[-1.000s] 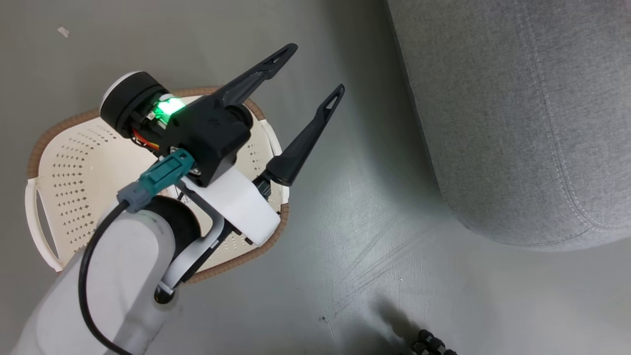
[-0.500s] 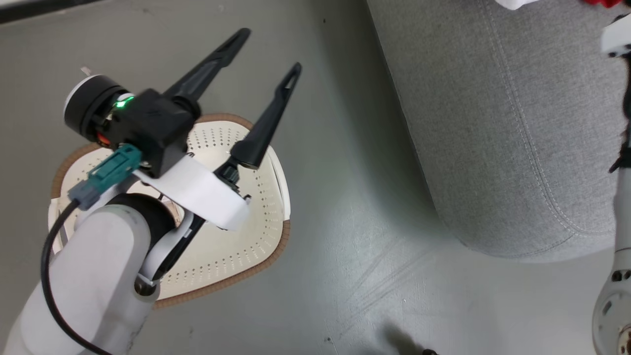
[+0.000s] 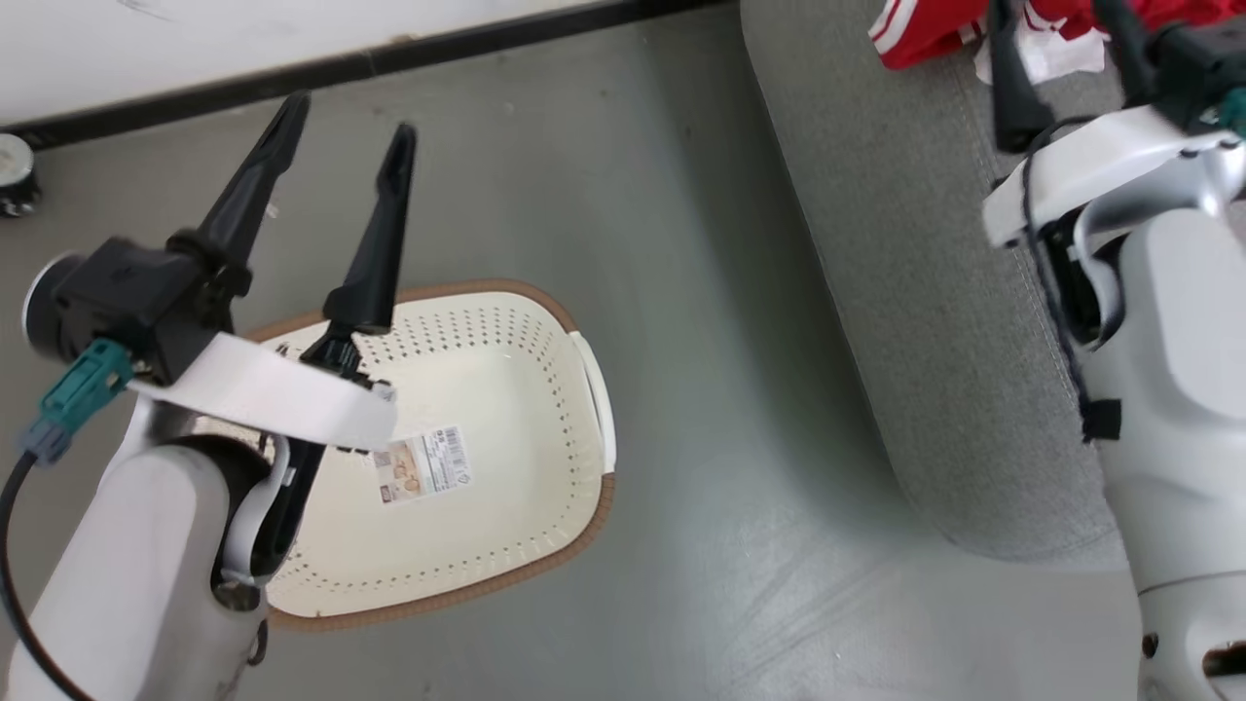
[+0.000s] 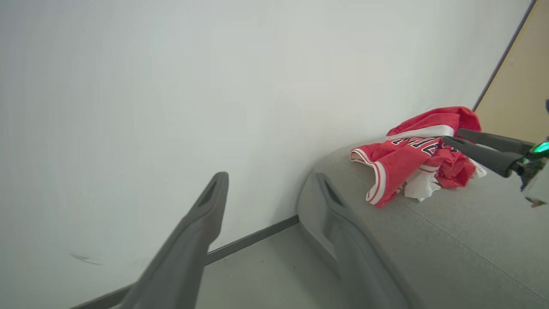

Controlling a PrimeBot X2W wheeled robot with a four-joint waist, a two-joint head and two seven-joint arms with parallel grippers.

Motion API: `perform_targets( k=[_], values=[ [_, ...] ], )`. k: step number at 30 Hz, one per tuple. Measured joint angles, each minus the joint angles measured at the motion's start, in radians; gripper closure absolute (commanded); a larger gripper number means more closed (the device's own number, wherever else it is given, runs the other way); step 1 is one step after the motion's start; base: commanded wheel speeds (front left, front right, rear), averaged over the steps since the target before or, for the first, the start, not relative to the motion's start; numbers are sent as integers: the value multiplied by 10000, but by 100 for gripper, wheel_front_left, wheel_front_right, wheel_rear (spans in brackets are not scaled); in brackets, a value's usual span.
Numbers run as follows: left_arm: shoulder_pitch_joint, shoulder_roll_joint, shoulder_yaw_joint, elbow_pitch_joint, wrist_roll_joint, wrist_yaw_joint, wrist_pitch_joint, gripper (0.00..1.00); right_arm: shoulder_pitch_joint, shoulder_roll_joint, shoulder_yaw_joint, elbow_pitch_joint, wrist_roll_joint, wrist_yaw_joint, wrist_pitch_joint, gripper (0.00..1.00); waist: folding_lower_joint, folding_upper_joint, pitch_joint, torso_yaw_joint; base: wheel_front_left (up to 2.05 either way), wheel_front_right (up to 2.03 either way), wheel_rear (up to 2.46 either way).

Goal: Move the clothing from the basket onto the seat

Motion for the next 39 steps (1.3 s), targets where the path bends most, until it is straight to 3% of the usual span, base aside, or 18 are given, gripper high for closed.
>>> perform_targets(
  k=[7, 13, 20, 24, 28, 39],
  values=[
    [954, -33, 679, 493, -238, 286, -794, 0, 453, -67, 1337, -704, 1273, 0, -25, 0, 0, 0, -643, 452, 0, 0, 0],
    [1609, -259, 1072, 725, -629, 357, -1641, 0, 1228, -115, 1785, -1563, 1837, -2, -31, 0, 0, 0, -1194, 841, 0, 0, 0],
    [2410, -184, 1346, 1227, -692, 272, -2481, 0, 2209, -121, 1720, -2205, 1854, -2, -38, 0, 0, 0, -1867, 1235, 0, 0, 0],
    [2863, 251, 1331, 1708, -169, 251, -2665, 0, 2821, -132, 1605, -2602, 1918, -2, -38, 0, 0, 0, -2258, 1436, 0, 0, 0],
    [3349, -25, 1304, 1985, -410, -86, -2828, 0, 3682, -150, 1578, -3124, 1910, -2, -40, 0, 0, 0, -2740, 1674, 0, 0, 0],
    [4231, -500, 1371, 2535, -704, -454, -2986, 0, 5598, -201, 874, -4111, 1925, -2, -38, 0, 0, 1, -3732, 2127, 0, 0, 0]
  ],
)
